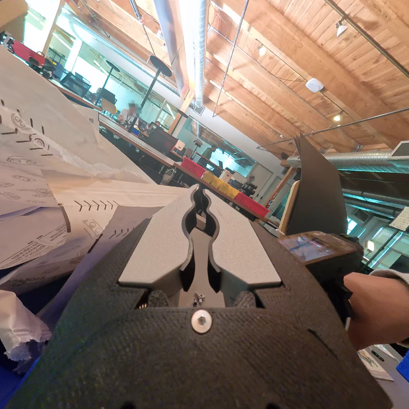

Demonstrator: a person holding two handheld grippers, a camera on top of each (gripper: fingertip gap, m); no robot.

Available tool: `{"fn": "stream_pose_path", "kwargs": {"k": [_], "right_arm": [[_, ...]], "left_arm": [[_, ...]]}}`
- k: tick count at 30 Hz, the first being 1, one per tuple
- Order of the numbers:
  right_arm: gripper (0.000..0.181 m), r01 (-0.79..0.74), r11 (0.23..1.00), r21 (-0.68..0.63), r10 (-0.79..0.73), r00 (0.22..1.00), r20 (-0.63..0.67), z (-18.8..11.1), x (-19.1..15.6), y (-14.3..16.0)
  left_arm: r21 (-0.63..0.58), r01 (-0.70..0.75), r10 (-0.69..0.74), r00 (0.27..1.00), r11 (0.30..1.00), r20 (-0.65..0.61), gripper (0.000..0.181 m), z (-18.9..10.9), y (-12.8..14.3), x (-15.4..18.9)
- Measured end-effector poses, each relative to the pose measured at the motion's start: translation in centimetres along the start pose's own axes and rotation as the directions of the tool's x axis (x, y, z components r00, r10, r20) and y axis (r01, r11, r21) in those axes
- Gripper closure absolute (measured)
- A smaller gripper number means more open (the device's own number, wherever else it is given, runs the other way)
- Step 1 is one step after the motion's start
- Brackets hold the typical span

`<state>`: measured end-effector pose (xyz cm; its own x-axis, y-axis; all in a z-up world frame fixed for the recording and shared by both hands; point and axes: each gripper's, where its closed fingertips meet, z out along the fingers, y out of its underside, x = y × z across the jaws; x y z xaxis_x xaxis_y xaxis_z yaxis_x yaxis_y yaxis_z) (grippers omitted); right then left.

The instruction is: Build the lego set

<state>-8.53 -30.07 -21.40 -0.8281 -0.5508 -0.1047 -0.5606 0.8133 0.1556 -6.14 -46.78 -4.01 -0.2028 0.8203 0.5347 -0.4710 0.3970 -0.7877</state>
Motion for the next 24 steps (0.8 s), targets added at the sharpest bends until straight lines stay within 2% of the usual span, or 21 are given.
{"fn": "stream_pose_path", "kwargs": {"k": [4, 8, 13, 21, 24], "right_arm": [[0.179, -0.052, 0.996, -0.066, 0.053, 0.999, 0.013, 0.0, 0.0, 0.0], [0.179, -0.09, 0.989, -0.117, 0.094, 0.995, 0.03, 0.0, 0.0, 0.1], [0.179, -0.065, 0.974, -0.215, 0.073, 0.997, 0.027, 1.2, -0.9, 1.9], [0.179, -0.088, 0.995, -0.057, 0.089, 0.996, 0.028, 0.9, -3.6, 3.8], [0.179, -0.099, 0.991, 0.086, 0.096, 0.995, 0.031, 0.3, -4.7, 3.2]], "left_arm": [[0.024, -0.006, 0.005, 0.999, 1.0, 0.036, 0.181, -0.2, -0.4, -0.6], [0.101, 0.062, -0.066, 0.997, 0.993, 0.041, 0.181, -1.0, -1.7, -1.3], [0.087, 0.067, -0.071, 0.997, 0.994, 0.041, 0.181, -0.9, -1.4, -1.3], [0.076, 0.106, -0.109, 0.994, 0.991, 0.026, 0.181, -0.6, -1.1, -1.4], [0.064, 0.096, -0.098, 0.995, 0.993, 0.022, 0.181, -0.5, -0.9, -1.1]]}}
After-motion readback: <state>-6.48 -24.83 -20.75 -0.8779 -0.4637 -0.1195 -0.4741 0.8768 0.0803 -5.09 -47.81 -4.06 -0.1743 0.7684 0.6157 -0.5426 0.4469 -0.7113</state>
